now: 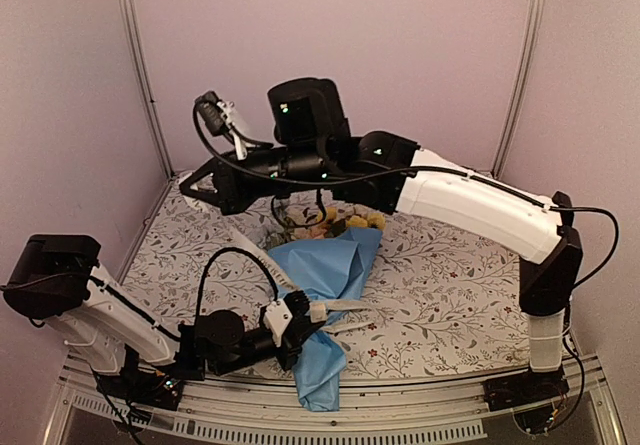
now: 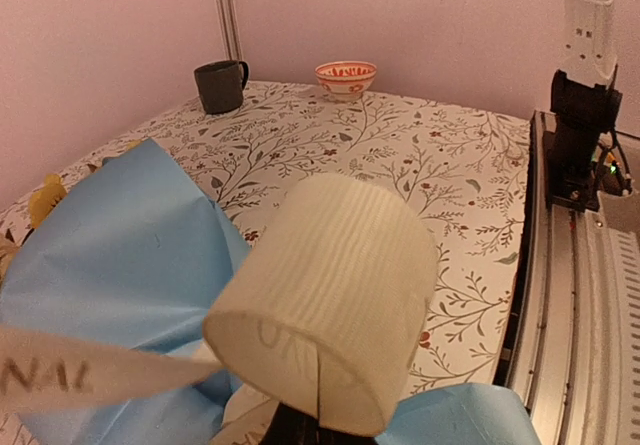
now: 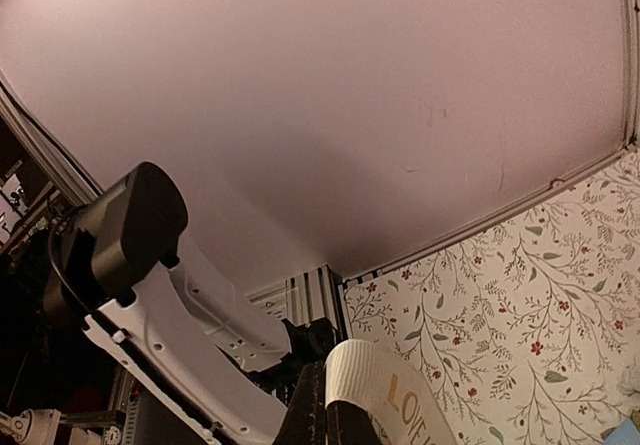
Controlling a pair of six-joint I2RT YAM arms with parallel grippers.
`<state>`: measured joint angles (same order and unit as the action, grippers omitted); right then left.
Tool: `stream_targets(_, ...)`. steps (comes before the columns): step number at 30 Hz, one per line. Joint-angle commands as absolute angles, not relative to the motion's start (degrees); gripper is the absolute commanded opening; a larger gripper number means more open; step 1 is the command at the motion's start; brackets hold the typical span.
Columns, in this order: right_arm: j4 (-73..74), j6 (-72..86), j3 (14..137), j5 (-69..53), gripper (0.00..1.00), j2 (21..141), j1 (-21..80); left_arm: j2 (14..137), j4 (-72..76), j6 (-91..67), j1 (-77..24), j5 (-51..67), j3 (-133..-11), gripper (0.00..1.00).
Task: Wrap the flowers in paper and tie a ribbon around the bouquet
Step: Place the right side of the ribbon at the center of the board.
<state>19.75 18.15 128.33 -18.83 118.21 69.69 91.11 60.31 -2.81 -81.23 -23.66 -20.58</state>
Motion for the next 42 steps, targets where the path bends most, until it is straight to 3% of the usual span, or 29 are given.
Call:
stream_targets(1, 18.37, 22.34, 130.85, -18.57, 0.0, 120.43, 70.4, 91.82, 59.32, -2.1, -82.42, -24.3, -21.47, 0.0)
stream_targets(13, 18.35, 25.91, 128.84, -24.35, 0.03, 125.59, 70.62, 93.31, 60.42, -2.76, -82.55, -24.48, -22.09, 0.0)
stream_targets(15, 19.41, 25.86, 128.38, -24.52, 0.15, 125.5, 70.71, 93.58, 60.29, -2.86, -82.47, -24.73, -22.31, 0.0)
stream_targets(18, 22.53, 25.39, 128.16, -23.74, 0.5, 125.46, 71.08, 93.47, 60.29, -3.24, -82.4, -25.27, -22.09, 0.0)
stream_targets(20, 24.73, 24.41, 128.2, -22.85, 0.67, 125.37, 71.32, 93.28, 60.33, -3.4, -82.42, -25.4, -21.81, 0.0)
stream_targets(25, 30.36, 22.4, 128.23, -17.11, 0.87, 123.57, 71.32, 93.01, 60.51, -3.99, -82.35, -25.05, -21.45, 0.0)
stream_targets(34, 36.12, 14.46, 123.96, -16.72, 0.96, 113.88, 67.64, 91.39, 61.36, -5.98, -81.7, -23.37, -20.12, 0.0)
stream_targets(38, 34.7, 8.99, 111.99, -18.35, 0.96, 103.04, 64.17, 89.47, 61.25, -8.39, -80.43, -19.81, -19.03, 0.0)
stream_targets(42, 29.69, 3.32, 93.66, -32.52, 0.92, 91.36, 60.32, 87.85, 61.33, -9.45, -79.49, -16.86, -18.26, 0.0)
